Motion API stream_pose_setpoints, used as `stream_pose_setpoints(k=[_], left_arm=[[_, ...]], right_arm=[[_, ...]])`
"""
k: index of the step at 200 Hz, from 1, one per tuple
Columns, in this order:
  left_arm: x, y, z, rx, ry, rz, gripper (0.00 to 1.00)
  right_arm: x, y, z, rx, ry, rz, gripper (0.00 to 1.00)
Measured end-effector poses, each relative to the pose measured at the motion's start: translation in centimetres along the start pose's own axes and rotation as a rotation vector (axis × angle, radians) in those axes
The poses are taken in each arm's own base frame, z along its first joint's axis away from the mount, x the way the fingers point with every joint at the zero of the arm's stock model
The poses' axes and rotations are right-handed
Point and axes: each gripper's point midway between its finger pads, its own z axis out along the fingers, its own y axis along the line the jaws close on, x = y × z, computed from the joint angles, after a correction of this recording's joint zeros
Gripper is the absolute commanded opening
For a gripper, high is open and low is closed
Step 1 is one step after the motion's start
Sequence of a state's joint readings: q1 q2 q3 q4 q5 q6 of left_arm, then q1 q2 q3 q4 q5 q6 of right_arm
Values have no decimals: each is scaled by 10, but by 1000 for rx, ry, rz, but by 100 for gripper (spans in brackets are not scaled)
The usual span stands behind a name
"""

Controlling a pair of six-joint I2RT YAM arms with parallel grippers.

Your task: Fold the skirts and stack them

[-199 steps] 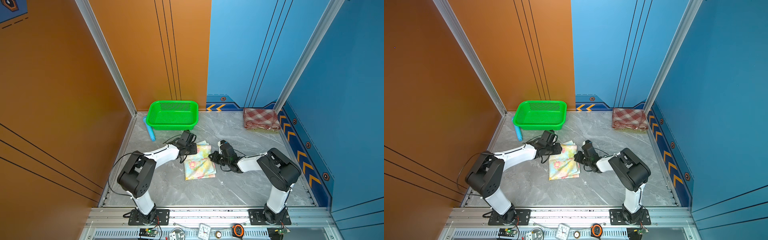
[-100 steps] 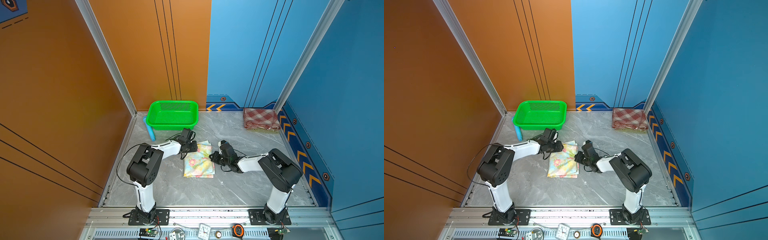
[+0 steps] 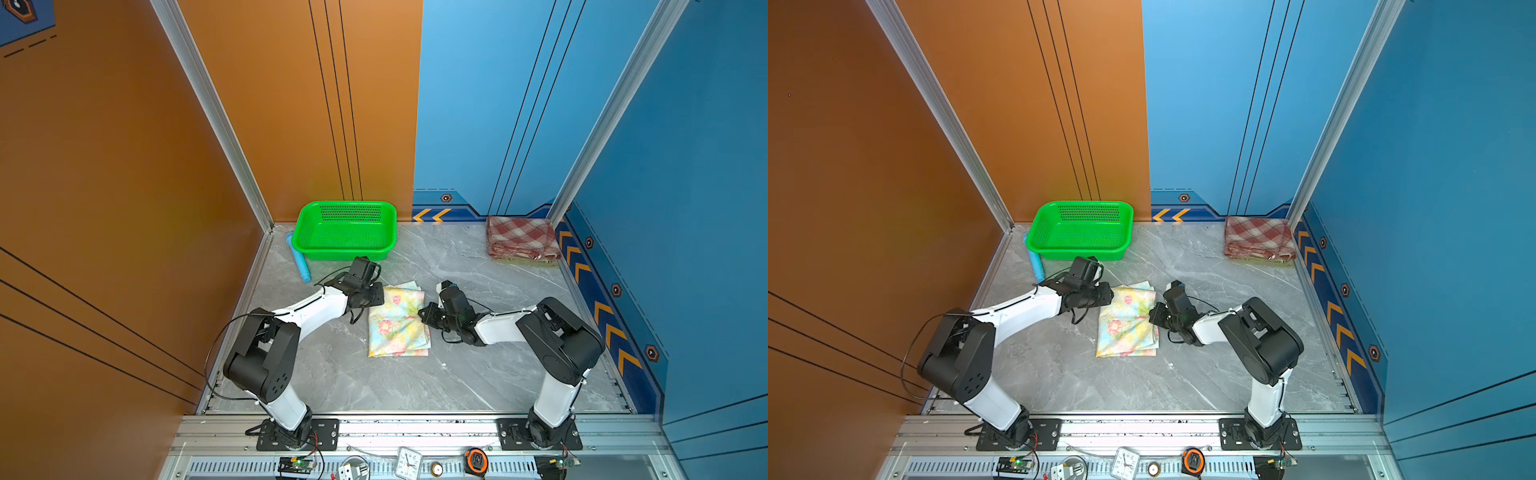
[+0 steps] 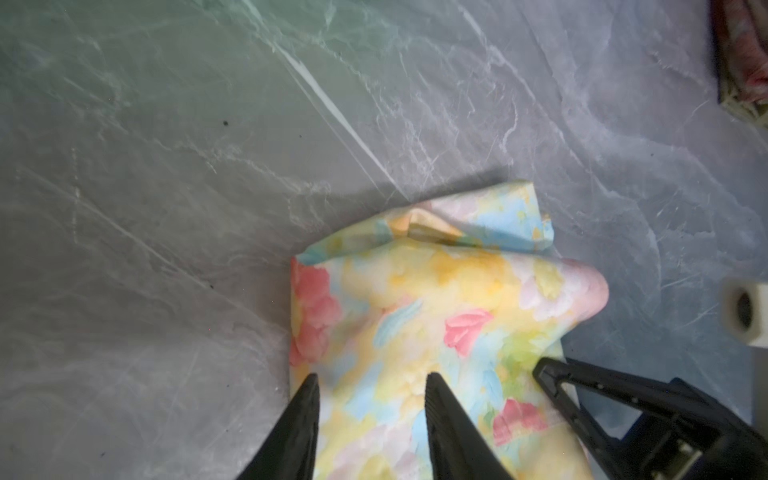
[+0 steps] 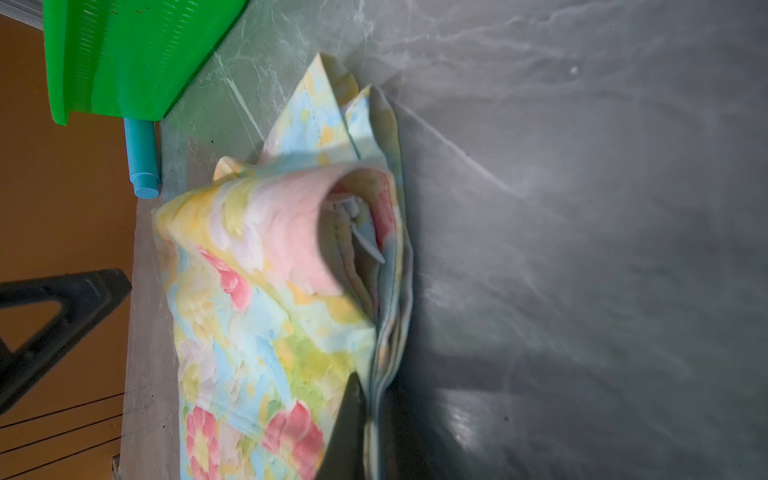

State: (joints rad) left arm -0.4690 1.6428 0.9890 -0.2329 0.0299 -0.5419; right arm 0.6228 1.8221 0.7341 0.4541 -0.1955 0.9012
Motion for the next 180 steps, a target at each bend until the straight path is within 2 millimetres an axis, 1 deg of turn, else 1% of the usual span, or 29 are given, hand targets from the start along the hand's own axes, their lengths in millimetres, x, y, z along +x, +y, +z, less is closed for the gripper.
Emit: stream_pose_setpoints(k=[25,36,44,72,89,115,131,155,180], left_arm=[[30,9,13,-39,79,10,42],[37,14,18,-55,103,8,42],[39,16,20,-61,109,8,42],[38,16,20,-62,105,6,44],[34,20,16,-69,98,-4,46],[17,32,3,-81,53,-43,48],[7,42,-1,-85,28,-70,49],[-3,49,3,-51,0,-98,49],[-8,45,17,16,-1,-90,49]], right_arm=[[-1,1,2,-1,-1,0,0],[-2,2,2,-1,-1,-1,0],[-2,2,2,-1,-1,-1,0],[-1,1,2,2,2,-1,0],[-1,1,2,2,2,-4,0],[-1,1,2,1,3,-6,0],[-1,1,2,1,3,-7,0],[-1,1,2,0,4,-7,0],[-1,1,2,0,5,-7,0]])
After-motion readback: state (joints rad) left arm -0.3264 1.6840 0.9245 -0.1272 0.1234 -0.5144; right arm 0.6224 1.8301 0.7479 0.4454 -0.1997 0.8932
